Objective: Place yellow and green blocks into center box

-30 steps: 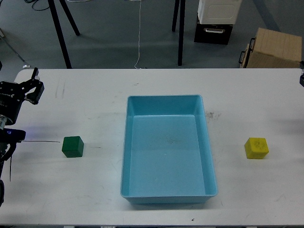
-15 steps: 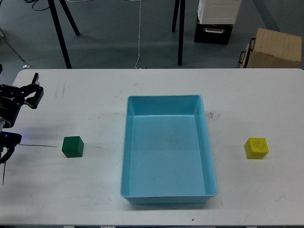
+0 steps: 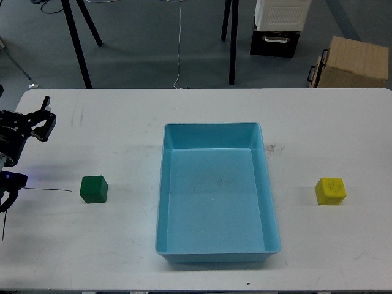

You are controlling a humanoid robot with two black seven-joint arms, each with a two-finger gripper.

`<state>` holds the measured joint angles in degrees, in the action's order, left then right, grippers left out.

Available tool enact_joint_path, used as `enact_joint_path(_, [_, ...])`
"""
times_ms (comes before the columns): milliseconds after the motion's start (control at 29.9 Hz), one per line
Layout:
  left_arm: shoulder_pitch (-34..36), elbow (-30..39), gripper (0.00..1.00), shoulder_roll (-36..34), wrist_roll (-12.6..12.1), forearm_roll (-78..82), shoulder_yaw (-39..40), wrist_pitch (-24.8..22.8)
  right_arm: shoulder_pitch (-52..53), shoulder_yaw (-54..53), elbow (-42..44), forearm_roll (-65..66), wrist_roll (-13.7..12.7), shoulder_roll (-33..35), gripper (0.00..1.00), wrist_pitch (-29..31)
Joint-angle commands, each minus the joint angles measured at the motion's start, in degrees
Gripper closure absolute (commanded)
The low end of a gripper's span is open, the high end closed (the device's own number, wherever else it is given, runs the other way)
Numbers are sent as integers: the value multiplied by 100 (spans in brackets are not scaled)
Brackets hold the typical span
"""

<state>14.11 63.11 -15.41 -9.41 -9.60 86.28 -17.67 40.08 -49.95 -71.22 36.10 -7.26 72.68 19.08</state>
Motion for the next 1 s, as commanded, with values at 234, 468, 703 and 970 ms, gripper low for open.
enact_joint_path(234, [-75, 69, 0, -59, -43, 20, -6, 97, 35, 960, -1086, 2867, -4, -525, 0, -343])
enact_joint_path(468, [-154, 113, 0, -120, -34, 221, -6, 131, 43, 1636, -1332, 3359, -4, -1229, 0, -343])
enact_joint_path(703, [-207, 122, 0, -129, -26, 327, -6, 299, 0, 2050, -1587, 3307, -30, -1537, 0, -300])
enact_joint_path(970, [-207, 122, 0, -138, -26, 327, -6, 299, 61, 2296, -1579, 3193, -346, -1423, 0, -11])
